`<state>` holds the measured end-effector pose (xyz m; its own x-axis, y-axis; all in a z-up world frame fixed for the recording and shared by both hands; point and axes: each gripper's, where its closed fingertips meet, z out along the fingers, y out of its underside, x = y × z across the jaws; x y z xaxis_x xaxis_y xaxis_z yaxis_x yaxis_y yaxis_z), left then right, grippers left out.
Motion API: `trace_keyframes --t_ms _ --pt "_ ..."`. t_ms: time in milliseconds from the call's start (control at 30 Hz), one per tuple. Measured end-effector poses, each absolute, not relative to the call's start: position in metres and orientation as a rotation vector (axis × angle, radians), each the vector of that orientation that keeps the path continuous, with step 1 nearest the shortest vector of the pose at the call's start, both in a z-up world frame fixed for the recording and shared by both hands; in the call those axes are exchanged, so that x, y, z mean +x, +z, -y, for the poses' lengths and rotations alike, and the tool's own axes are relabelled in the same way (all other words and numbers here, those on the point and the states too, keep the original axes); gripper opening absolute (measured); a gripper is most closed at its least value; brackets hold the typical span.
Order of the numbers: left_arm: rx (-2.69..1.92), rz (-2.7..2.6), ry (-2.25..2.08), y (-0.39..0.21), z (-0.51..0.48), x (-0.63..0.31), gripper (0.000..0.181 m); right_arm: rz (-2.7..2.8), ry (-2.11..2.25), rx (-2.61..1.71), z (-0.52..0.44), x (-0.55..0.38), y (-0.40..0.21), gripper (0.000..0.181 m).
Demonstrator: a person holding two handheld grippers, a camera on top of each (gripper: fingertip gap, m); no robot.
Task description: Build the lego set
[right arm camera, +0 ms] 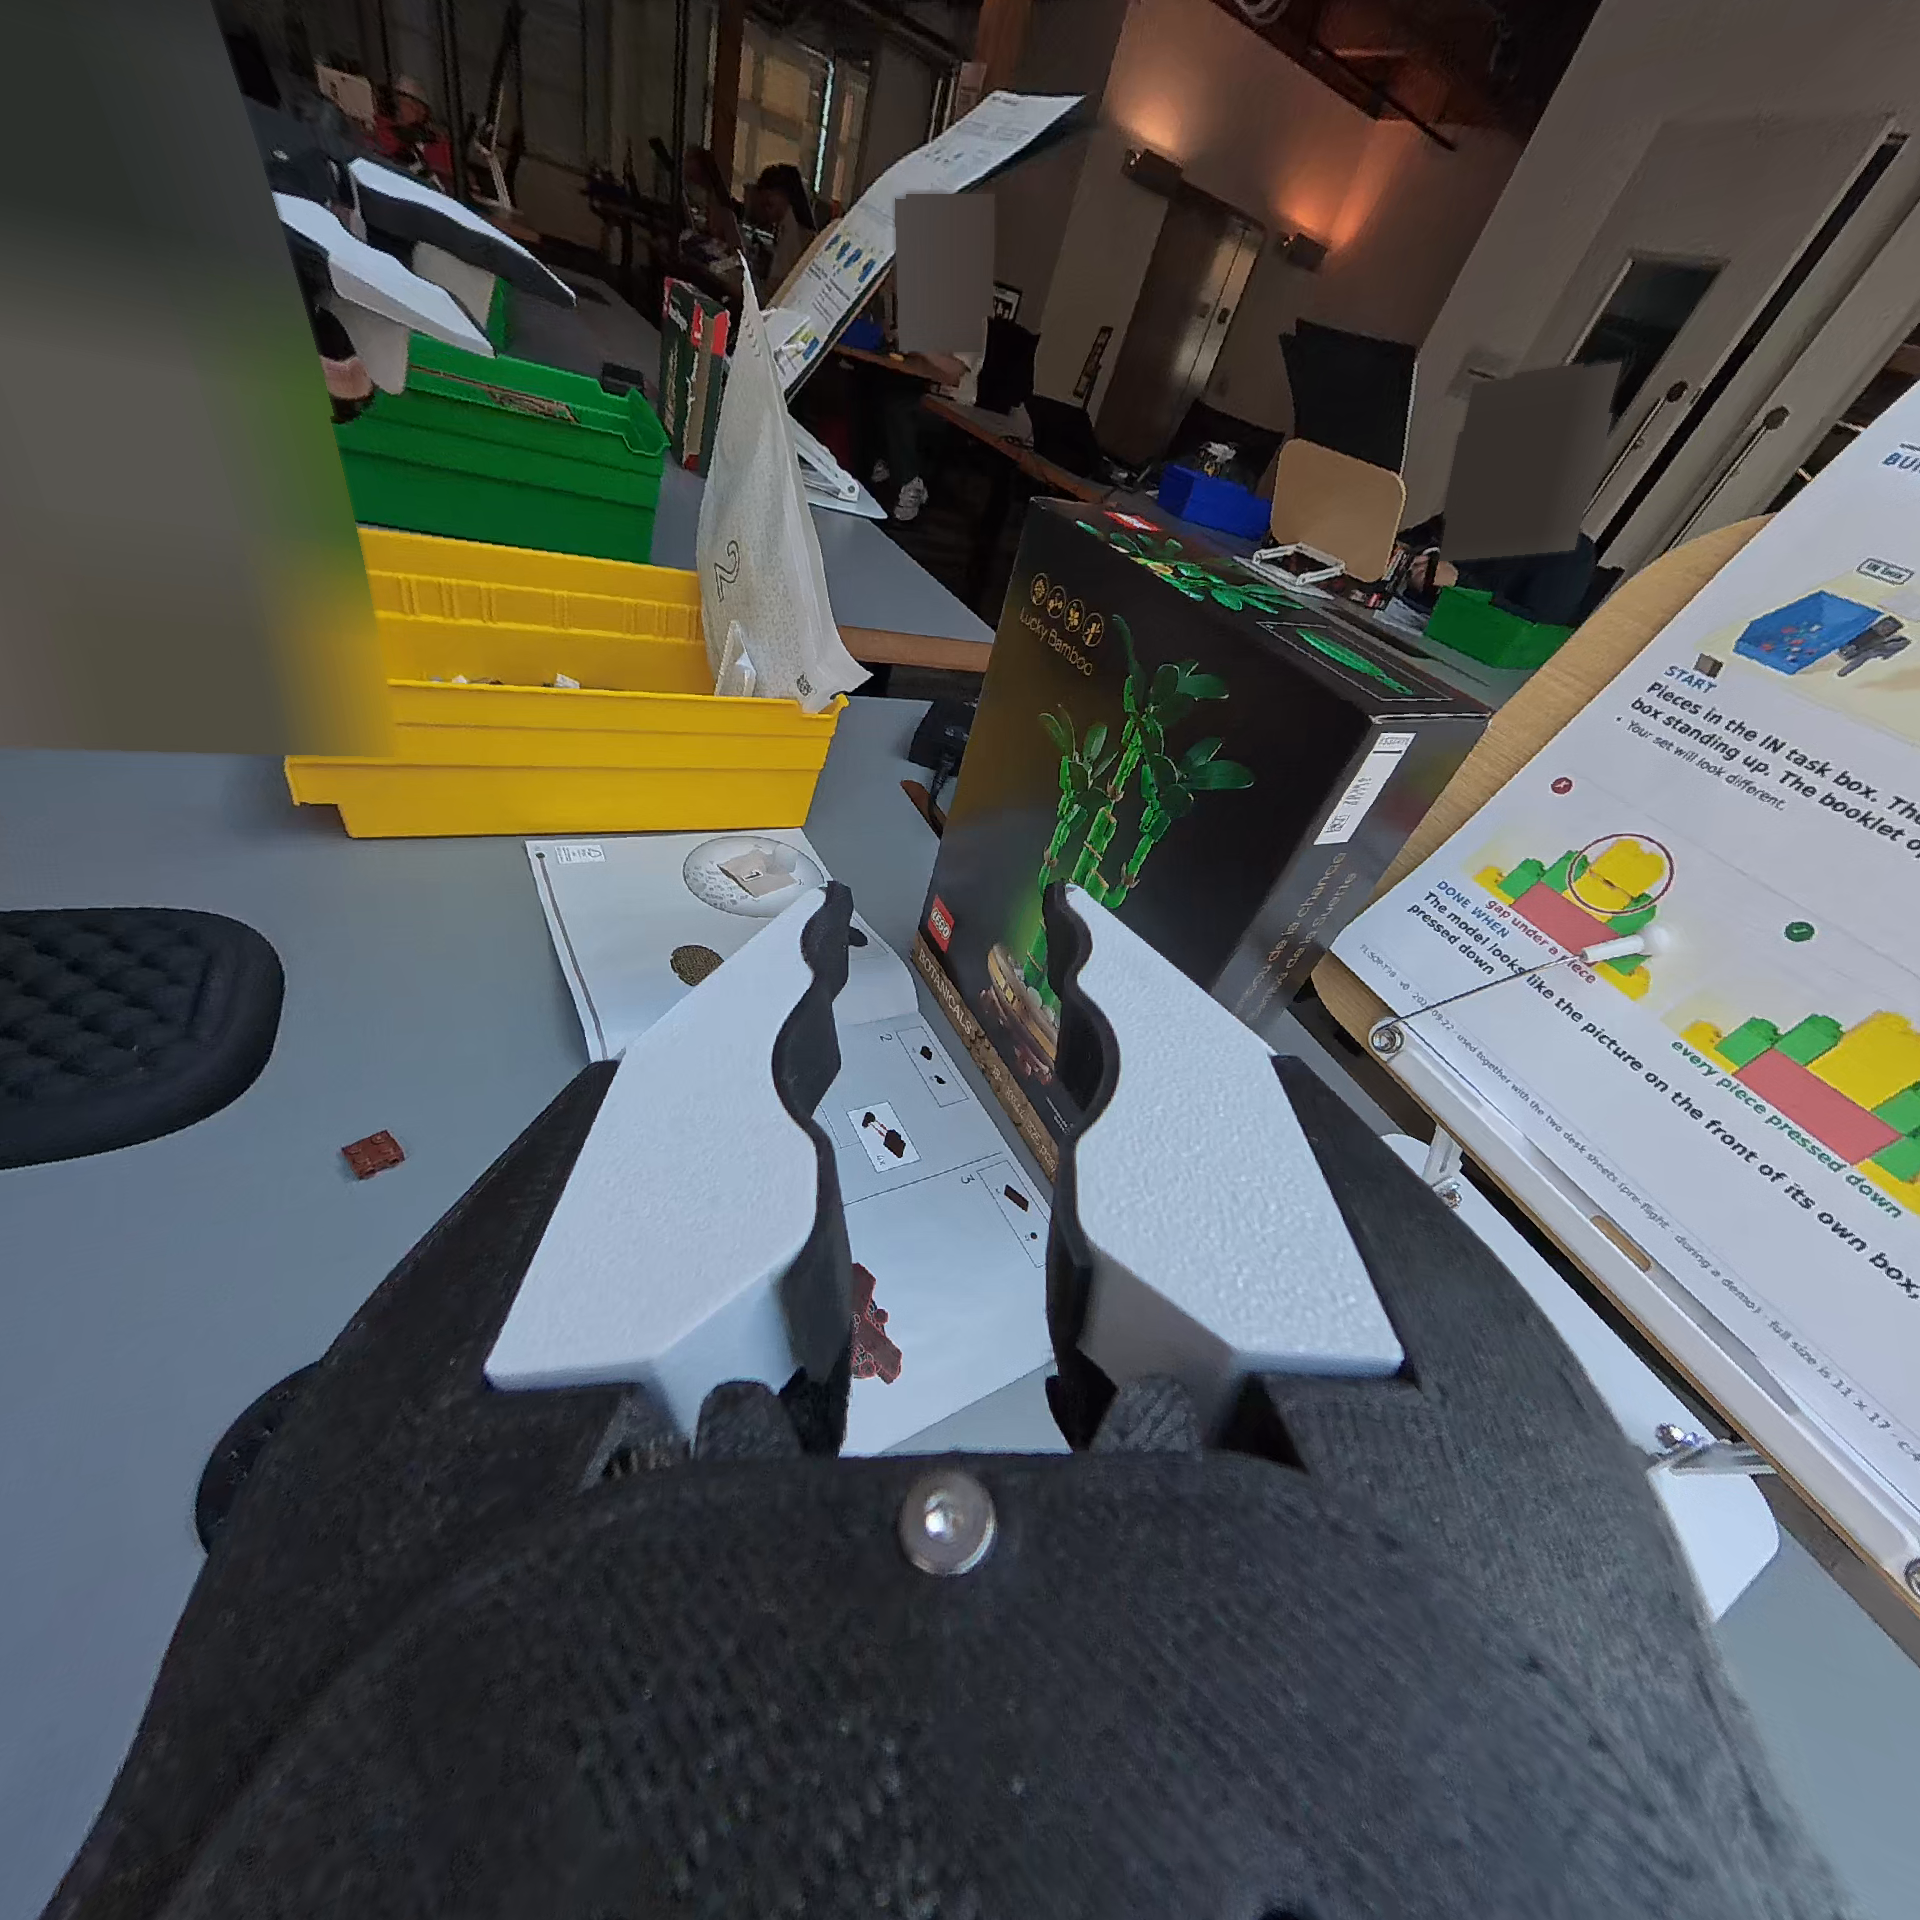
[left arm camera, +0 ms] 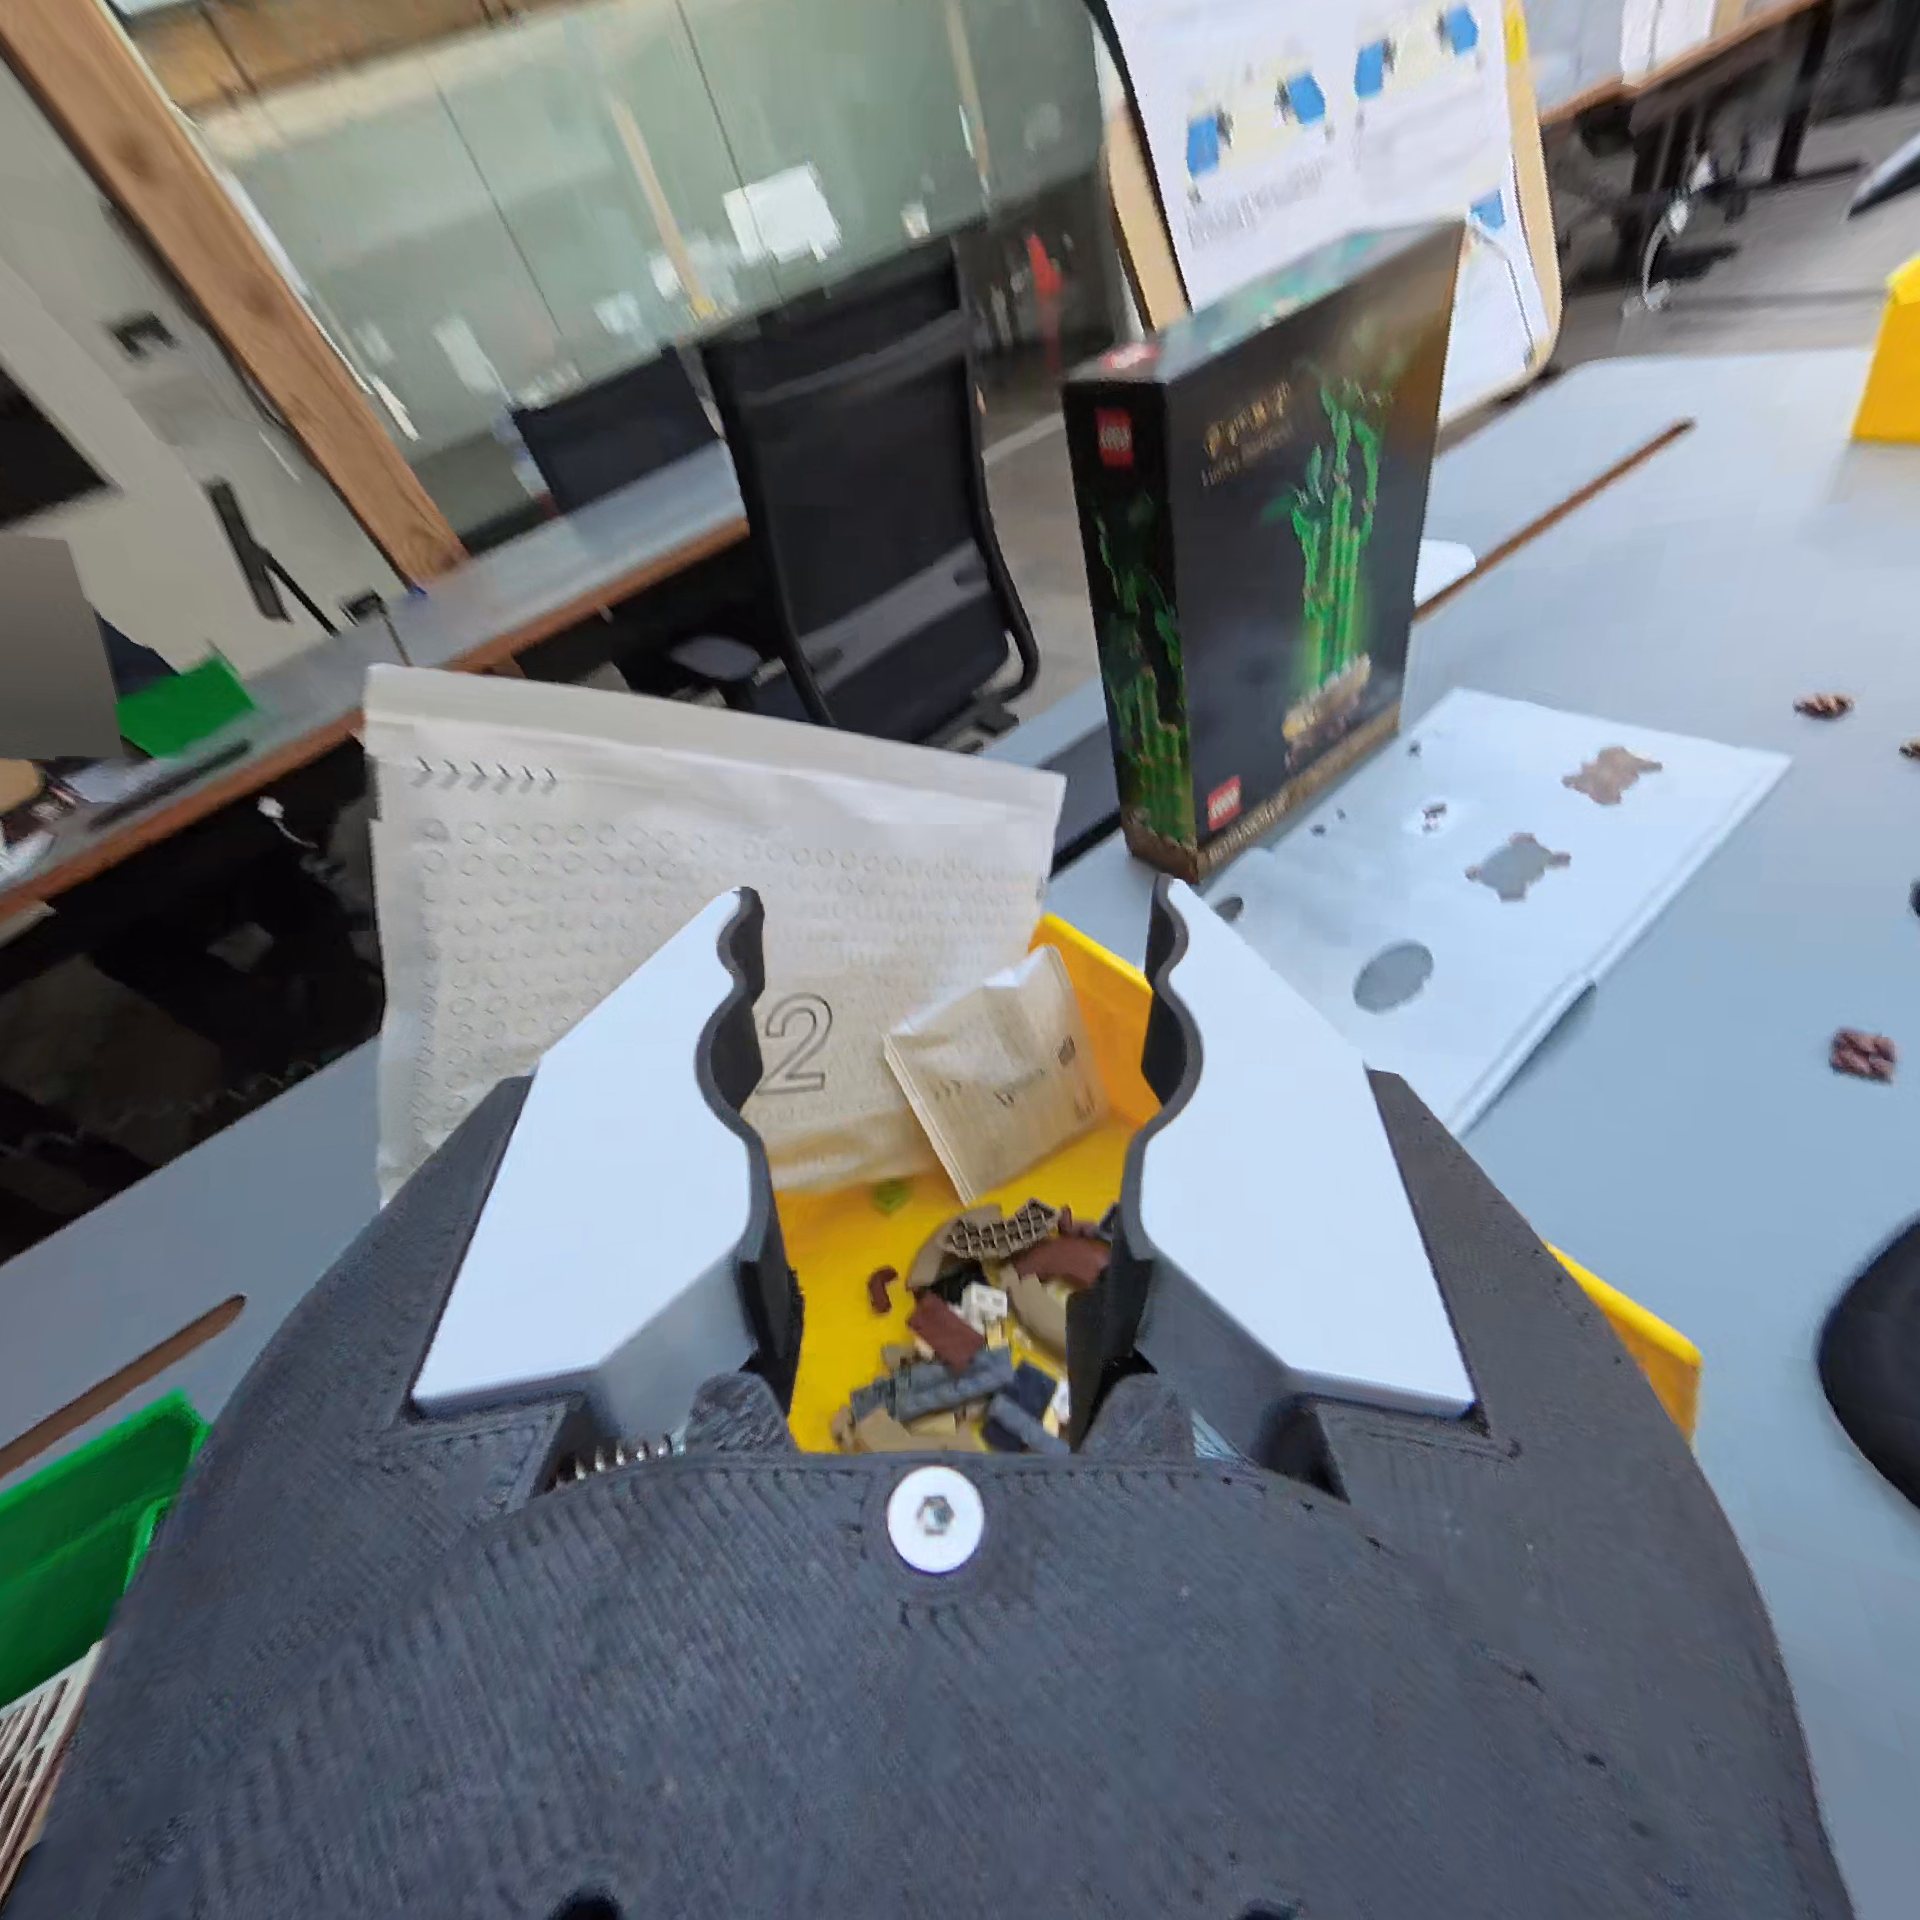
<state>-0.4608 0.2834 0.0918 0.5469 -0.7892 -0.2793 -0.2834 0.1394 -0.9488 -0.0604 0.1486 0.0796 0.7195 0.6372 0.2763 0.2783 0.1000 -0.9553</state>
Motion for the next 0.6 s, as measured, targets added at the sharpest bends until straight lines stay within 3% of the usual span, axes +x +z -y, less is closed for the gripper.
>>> trace_keyframes --t_ms 100,267,600 --pt "-1.382 -0.862 -0.48 0.094 -0.288 -0.462 0.058 0.78 0.319 -1.487 -0.149 -0.06 0.081 0.038" --pt "-1.312 -0.861 -0.552 0.079 -0.277 -0.45 0.08 0.8 0.299 -1.491 -0.149 -0.064 0.08 0.038" --pt "-1.334 -0.812 -0.608 0.064 -0.267 -0.436 0.064 0.846 0.156 -1.546 -0.151 -0.049 0.07 0.04"
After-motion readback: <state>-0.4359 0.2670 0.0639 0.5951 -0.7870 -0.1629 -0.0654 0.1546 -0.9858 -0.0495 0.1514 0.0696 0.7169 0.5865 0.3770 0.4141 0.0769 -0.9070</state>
